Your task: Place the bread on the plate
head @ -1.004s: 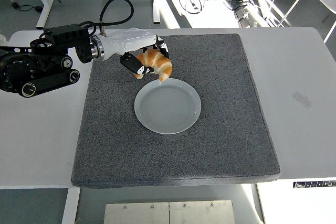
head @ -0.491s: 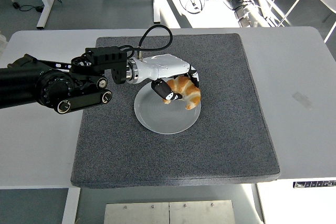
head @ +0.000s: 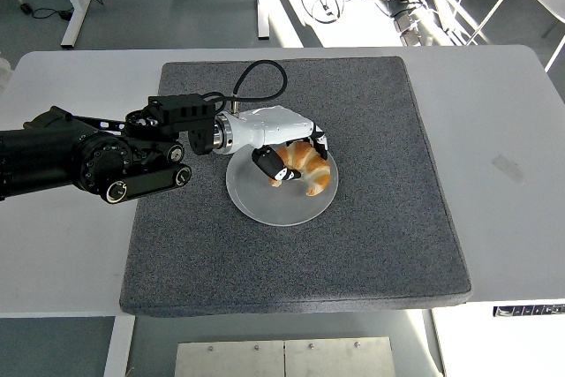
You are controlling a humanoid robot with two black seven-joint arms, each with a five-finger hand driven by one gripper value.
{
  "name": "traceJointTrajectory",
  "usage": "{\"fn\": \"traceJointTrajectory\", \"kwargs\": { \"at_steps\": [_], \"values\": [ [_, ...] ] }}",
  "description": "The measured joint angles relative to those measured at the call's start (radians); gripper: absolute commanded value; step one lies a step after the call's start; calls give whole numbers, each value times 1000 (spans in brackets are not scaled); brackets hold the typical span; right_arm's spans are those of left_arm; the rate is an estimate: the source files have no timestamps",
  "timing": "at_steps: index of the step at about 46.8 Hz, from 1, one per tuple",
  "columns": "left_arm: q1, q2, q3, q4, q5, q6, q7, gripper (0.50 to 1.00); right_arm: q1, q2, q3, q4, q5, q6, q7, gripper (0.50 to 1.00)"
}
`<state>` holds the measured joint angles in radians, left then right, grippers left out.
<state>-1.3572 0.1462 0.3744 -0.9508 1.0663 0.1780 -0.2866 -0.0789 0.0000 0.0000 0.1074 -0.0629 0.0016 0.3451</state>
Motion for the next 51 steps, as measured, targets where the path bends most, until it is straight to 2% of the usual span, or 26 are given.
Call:
{"fn": "traceJointTrajectory", "kwargs": {
  "at_steps": [20, 21, 23, 24, 28, 37, 42, 51],
  "values": [
    [21, 0, 3, 17, 1, 3, -2, 500, 0, 0, 0, 0, 0, 0, 0, 1000],
    [21, 0, 3, 17, 1, 3, 0, 583, 0, 0, 0, 0, 0, 0, 0, 1000],
    [22, 0, 4, 17, 1, 2, 3, 785, 0, 0, 0, 0, 0, 0, 0, 1000],
    [23, 0, 4, 17, 1, 1, 3, 843, -1, 0, 0, 0, 0, 0, 0, 1000],
    [25, 3, 4, 17, 0, -2, 1, 972, -1, 0, 0, 0, 0, 0, 0, 1000],
    [23, 18, 2, 7, -6, -9, -5, 983, -1, 0, 0, 0, 0, 0, 0, 1000],
    [-4, 22, -18, 0, -17, -38, -5, 983, 0, 0, 0, 0, 0, 0, 0, 1000],
    [-167, 45, -49, -1, -143, -91, -4, 983, -1, 0, 0, 0, 0, 0, 0, 1000]
  ]
}}
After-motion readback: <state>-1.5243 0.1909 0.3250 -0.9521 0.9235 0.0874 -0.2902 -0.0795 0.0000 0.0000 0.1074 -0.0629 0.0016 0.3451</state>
